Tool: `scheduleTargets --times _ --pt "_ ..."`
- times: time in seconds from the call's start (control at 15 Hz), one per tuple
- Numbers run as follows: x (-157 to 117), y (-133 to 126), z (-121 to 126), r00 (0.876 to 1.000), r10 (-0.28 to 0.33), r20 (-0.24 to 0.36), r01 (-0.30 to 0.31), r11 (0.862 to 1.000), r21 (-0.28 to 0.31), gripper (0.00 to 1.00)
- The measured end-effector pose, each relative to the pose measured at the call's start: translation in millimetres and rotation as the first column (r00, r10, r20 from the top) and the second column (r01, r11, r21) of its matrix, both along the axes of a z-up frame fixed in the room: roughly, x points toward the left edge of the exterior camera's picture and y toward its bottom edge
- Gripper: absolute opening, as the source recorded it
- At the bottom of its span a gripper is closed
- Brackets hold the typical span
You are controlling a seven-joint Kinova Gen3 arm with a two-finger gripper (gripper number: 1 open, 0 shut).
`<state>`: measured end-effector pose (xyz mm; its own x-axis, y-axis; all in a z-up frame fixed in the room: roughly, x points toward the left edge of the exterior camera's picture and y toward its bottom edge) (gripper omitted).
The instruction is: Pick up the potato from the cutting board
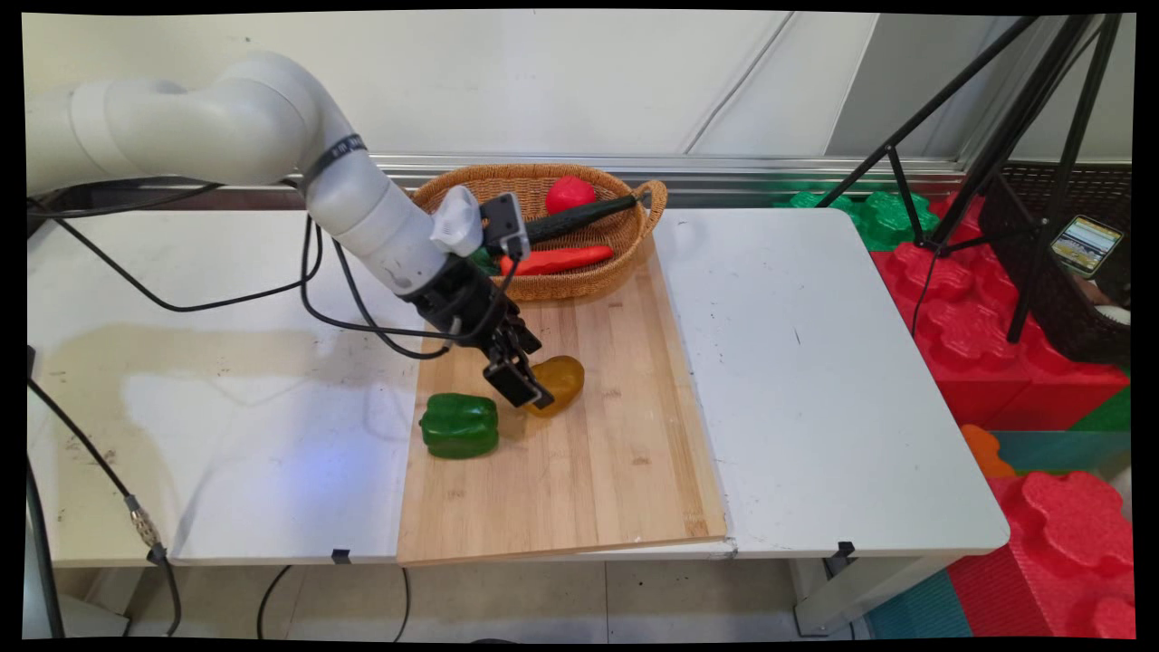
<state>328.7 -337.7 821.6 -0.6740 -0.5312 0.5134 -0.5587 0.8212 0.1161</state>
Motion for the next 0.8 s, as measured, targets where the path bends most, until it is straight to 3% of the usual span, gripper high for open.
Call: scheduleTargets --times 0.73,0.8 --pt "-23.6 -10.2 -25.6 0.996 0.085 0.026 -0.085 0.996 0.020 1.00" --pt "-24.5 -10.8 -26.4 0.996 0.087 0.026 -0.088 0.996 0.018 0.00"
